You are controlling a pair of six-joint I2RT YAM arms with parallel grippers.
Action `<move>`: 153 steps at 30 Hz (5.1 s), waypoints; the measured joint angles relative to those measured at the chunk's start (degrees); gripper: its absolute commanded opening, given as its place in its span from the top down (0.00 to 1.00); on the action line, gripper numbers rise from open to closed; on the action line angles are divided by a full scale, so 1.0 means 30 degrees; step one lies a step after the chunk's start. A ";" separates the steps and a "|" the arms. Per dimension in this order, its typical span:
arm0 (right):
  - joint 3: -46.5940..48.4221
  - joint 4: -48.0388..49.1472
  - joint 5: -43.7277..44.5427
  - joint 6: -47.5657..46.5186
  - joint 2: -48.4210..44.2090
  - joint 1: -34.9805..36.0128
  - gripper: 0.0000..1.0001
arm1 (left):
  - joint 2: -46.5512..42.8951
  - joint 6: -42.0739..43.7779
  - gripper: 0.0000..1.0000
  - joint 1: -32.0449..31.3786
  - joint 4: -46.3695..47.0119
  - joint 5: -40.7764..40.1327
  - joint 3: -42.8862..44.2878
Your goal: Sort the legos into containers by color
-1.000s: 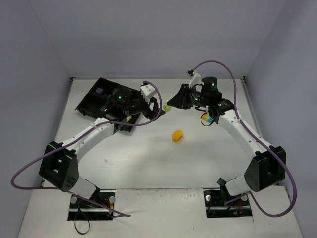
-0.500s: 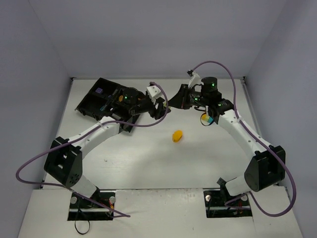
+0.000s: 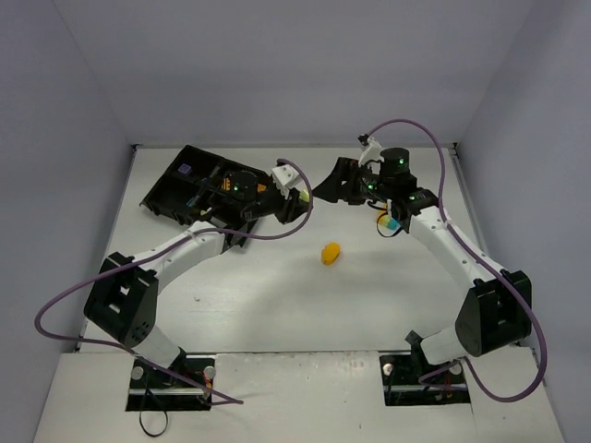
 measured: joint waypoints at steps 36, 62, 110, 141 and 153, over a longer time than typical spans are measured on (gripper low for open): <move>-0.2725 -0.1399 0.6390 -0.1872 -0.2484 -0.1923 0.21 | 0.2200 -0.6164 0.34 0.6470 -1.2364 -1.1519 0.2579; -0.4758 -0.3781 1.0193 -0.2098 -0.5530 -0.5144 0.21 | 0.9566 -0.5821 0.27 -0.5129 -1.2553 -0.7563 0.8539; -0.4932 -0.4371 1.3187 0.0270 -0.0940 -0.5340 0.14 | 0.9799 -0.4554 0.23 0.5340 -1.6305 -1.1781 1.4557; 0.3512 -0.5472 0.4175 -1.9387 0.7315 -0.8655 0.10 | 0.0277 -0.5639 0.23 0.4677 -1.5963 -0.7737 0.6295; 0.3592 -0.6914 0.2936 -2.4196 0.8794 -0.7730 0.09 | -0.0459 -0.5712 0.23 0.4554 -1.5890 -0.7366 0.4422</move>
